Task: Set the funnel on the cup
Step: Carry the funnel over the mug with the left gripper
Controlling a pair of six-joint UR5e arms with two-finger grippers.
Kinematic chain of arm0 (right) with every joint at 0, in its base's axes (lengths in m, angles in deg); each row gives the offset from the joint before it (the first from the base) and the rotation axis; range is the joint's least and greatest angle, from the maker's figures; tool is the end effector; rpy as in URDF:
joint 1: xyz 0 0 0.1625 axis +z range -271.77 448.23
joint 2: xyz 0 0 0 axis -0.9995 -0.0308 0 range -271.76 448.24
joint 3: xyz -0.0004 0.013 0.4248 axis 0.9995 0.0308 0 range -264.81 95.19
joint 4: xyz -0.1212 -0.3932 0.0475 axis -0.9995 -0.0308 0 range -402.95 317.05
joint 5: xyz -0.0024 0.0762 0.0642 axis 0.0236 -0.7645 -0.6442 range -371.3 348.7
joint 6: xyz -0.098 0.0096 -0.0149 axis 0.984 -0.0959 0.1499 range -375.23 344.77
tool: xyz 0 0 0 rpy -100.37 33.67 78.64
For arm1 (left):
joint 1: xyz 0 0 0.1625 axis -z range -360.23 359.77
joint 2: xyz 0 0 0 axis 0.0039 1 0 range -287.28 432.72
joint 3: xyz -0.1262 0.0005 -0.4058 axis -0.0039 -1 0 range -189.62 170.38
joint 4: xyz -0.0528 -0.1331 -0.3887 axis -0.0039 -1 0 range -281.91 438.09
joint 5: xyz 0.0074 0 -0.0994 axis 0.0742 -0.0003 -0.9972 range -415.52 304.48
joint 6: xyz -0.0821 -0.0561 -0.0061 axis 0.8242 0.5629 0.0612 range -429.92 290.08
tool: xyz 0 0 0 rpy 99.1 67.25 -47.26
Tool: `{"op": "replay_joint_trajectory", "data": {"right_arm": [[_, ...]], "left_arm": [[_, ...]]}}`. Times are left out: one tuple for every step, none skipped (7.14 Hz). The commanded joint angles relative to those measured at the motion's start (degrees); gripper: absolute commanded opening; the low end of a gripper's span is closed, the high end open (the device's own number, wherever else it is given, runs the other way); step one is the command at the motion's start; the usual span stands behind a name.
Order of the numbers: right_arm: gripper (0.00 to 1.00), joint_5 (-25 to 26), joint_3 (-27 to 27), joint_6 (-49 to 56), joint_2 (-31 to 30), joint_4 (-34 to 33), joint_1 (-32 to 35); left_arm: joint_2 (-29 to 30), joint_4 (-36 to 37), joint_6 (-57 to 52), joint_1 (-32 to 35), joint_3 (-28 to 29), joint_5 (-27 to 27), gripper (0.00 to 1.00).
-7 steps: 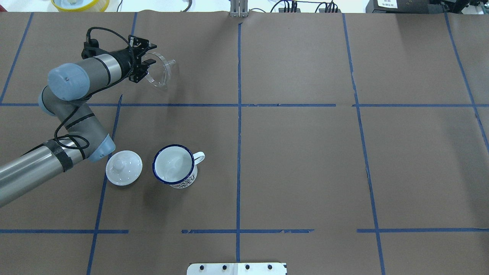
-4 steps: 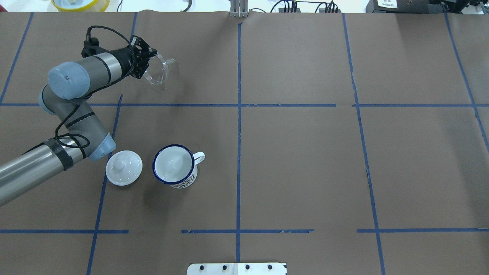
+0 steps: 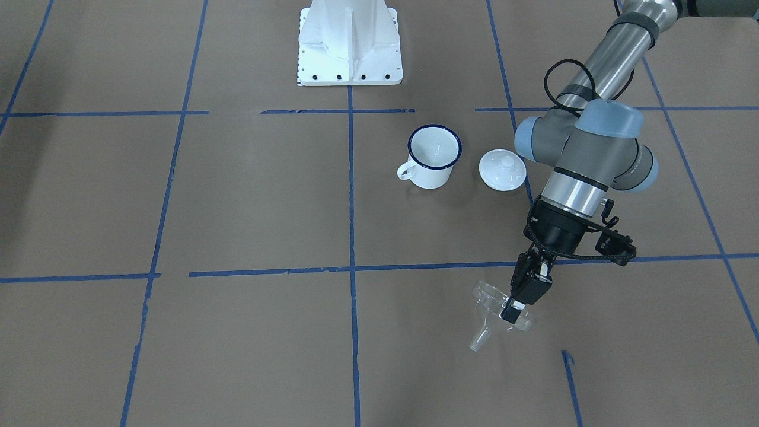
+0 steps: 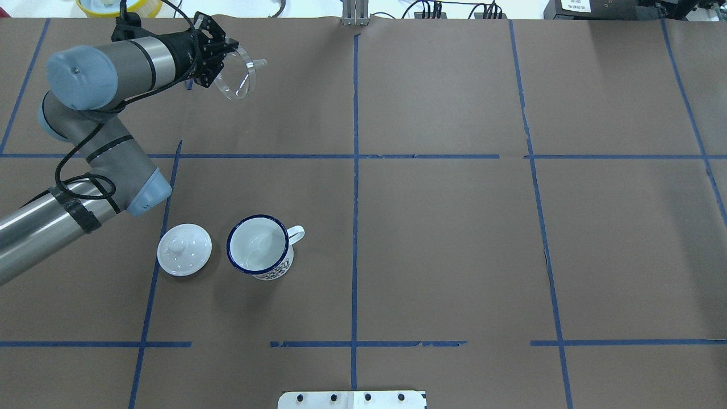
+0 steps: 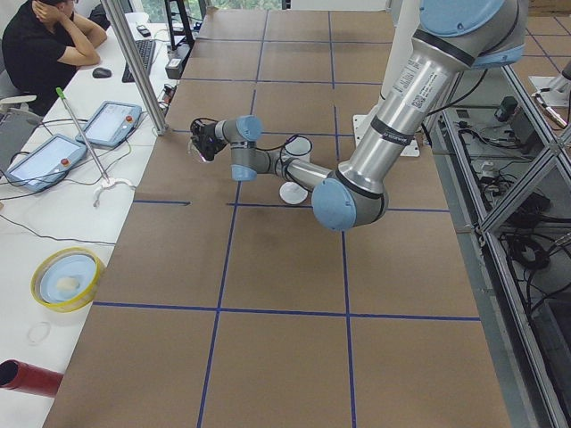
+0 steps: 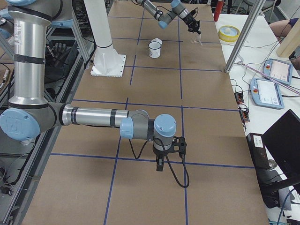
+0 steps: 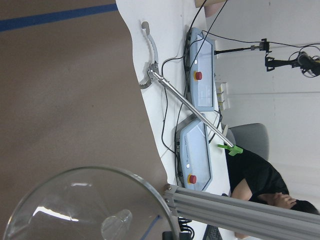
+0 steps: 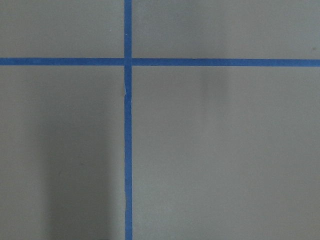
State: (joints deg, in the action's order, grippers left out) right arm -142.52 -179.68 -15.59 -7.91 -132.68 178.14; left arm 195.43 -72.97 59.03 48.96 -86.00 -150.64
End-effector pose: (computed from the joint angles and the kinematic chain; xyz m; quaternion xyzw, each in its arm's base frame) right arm 0.0669 -0.4450 0.6704 -0.0096 -0.3520 0.0053 0.9359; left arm 0.3733 -0.6225 0.3106 0.0233 0.6436 -0.5110 0.5693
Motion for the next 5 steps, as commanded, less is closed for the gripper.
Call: {"op": "replay_joint_trajectory", "data": {"right_arm": [[1.0, 0.0, 0.04, 0.0, 0.0, 0.0, 0.0], [1.0, 0.0, -0.05, 0.0, 0.0, 0.0, 0.0], [1.0, 0.0, -0.05, 0.0, 0.0, 0.0, 0.0], [1.0, 0.0, -0.05, 0.0, 0.0, 0.0, 0.0], [1.0, 0.0, -0.05, 0.0, 0.0, 0.0, 0.0]], "left_arm": [[-0.11, 26.72, -1.95, -0.05, -13.02, -10.58, 0.0], [-0.1, 38.78, -8.13, -0.14, -18.74, -15.4, 0.0], [0.51, 52.56, -13.5, -0.23, -23.06, -17.53, 0.0], [0.95, 61.92, -13.73, -0.14, -26.58, -19.21, 0.0], [1.21, 70.81, -14.16, -0.4, -30.19, -20.79, 0.0]]}}
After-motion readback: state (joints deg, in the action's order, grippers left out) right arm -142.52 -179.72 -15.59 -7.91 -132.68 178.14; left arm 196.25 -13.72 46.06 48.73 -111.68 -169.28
